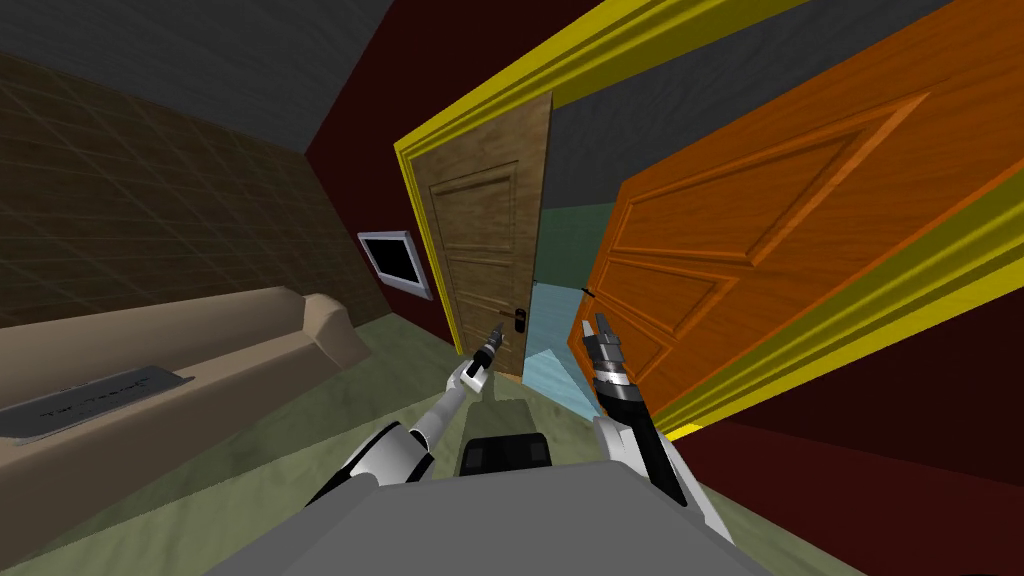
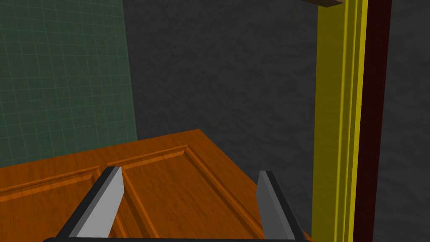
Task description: Push the door open
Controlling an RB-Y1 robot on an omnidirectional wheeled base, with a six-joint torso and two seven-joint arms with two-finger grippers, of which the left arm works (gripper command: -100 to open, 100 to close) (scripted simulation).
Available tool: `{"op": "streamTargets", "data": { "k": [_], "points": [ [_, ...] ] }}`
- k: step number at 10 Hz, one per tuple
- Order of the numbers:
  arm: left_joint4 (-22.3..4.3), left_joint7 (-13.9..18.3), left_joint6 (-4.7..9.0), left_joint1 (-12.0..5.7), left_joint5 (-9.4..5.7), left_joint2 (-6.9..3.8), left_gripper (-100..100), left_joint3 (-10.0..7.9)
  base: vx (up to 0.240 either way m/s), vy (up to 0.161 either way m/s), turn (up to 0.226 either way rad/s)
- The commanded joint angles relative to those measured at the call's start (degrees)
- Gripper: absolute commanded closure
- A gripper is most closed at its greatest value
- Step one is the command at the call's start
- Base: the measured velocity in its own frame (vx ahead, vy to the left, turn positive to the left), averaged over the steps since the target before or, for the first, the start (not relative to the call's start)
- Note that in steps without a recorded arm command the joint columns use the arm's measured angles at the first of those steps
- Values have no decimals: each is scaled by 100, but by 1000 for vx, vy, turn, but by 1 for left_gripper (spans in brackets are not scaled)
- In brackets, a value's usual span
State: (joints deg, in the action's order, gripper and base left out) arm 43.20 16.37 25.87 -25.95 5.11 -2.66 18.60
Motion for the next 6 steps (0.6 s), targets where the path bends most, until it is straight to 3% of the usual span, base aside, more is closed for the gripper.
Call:
{"op": "streamTargets", "data": {
  "k": [1, 6],
  "points": [
    [-15, -16, 7, 0, -6, -50, -100, -24, 124, -39, -33],
    [-55, -56, 26, 0, -22, -51, -100, -88, 184, -86, -23]
  ]
}}
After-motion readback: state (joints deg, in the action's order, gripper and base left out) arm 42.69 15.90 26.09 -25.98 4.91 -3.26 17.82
